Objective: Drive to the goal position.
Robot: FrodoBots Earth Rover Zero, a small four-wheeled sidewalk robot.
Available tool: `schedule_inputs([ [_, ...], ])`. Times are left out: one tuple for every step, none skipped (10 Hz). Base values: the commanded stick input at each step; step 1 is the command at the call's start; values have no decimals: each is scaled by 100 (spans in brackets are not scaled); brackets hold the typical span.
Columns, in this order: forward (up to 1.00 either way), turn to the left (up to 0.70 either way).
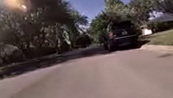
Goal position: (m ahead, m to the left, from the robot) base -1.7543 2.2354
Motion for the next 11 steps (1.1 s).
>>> schedule_inputs([
  [70,0],
  [70,0],
  [70,0],
  [70,0],
  [70,0],
  [70,0],
  [70,0],
  [70,0],
  [70,0],
  [70,0],
  [70,0],
])
